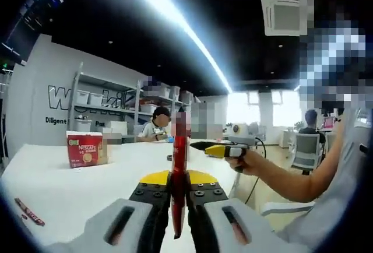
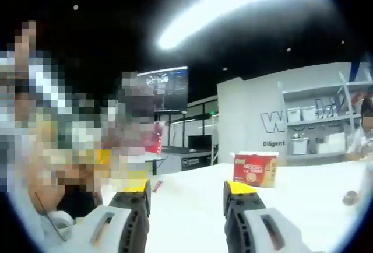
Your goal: Tear open the coffee pouch, take out the coffee, and pour the coffee from the pouch into the cup
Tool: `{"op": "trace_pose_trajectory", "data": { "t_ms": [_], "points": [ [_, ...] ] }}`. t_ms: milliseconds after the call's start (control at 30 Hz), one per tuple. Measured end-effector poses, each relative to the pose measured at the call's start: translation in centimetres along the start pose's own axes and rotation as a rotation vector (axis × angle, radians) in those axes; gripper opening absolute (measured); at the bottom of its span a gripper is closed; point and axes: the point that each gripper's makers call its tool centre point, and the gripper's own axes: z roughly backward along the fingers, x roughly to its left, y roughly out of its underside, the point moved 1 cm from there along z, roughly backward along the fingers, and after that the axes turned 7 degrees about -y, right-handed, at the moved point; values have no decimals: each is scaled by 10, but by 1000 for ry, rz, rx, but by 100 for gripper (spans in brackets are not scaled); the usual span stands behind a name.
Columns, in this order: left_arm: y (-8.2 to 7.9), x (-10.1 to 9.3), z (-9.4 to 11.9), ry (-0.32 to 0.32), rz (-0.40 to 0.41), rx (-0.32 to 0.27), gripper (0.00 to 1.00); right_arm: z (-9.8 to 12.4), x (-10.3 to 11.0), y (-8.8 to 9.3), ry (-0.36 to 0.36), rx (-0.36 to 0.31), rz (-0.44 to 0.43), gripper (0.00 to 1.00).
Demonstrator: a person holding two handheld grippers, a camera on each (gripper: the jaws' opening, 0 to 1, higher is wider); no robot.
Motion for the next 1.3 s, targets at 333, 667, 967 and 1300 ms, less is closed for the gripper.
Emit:
{"op": "trace_pose_trajectory", "data": {
  "t_ms": [333, 667, 967, 1300],
  "points": [
    [6, 12, -2, -10, 12, 14, 12, 50, -109, 10, 245, 25, 50, 54],
    [10, 18, -4, -25, 12, 26, 12, 109, -208, 27, 421, 56, 54, 54],
    [10, 21, -6, -32, 13, 30, 12, 137, -254, 30, 547, 45, 58, 54],
    [23, 30, -11, -37, 26, 53, 12, 183, -332, 57, 918, -5, 15, 57]
  ]
}}
